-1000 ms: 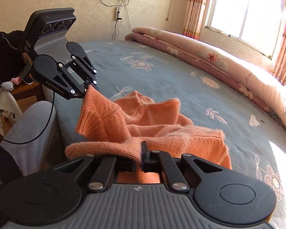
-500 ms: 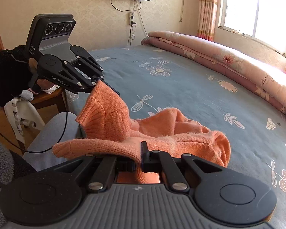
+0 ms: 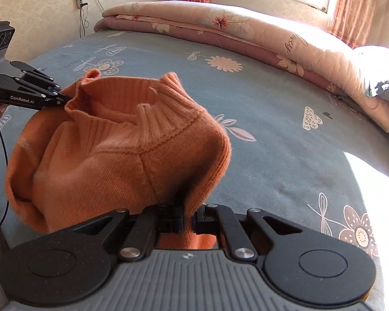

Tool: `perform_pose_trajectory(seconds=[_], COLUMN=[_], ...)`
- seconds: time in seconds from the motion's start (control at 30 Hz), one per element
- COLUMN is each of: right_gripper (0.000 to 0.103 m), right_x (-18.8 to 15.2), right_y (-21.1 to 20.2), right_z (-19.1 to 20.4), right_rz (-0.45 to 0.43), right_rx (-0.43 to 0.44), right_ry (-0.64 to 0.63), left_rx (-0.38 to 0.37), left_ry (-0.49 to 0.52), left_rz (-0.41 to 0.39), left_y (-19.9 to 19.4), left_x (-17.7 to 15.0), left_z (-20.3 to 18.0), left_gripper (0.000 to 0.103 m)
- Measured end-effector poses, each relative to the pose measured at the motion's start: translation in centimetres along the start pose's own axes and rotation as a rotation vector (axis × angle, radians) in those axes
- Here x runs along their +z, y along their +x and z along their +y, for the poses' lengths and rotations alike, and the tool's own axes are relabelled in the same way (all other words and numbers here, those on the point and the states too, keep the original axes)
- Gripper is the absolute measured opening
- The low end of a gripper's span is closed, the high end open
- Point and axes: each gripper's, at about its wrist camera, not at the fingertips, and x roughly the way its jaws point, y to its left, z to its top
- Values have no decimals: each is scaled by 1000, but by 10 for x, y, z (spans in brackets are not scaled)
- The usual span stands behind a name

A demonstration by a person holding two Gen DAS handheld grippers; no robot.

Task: Fold clothes

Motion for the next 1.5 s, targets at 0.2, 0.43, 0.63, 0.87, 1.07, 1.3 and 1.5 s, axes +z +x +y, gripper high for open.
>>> perform_pose_trajectory(seconds=[0.2, 0.43, 0.63, 0.87, 1.07, 1.3, 1.5], right_gripper=[7, 5, 5, 6, 6, 8, 41], right_x=[33, 63, 87, 86, 77, 71, 71], right_y=[71, 139, 183, 215, 230, 234, 213], right_z=[-41, -85, -126, -143, -146, -149, -152], right_rz=[24, 41, 13, 7, 15, 24, 31], right_rx=[-55, -133, -282, -334, -326, -315, -303], right_ry=[28, 18, 10, 35, 60, 91, 122], left_rx=[61, 144, 239, 309, 294, 309, 313], left_ry=[-18, 3, 50, 183, 164, 164, 139], left_rz=[30, 16, -45, 0, 15, 23, 55], left_y=[70, 133, 174, 233, 250, 243, 201], left_x=[26, 62, 104, 103, 88, 89, 91], left_z=[28, 50, 61, 44, 44, 42, 37], left_gripper=[4, 3, 4, 4, 4, 14, 29])
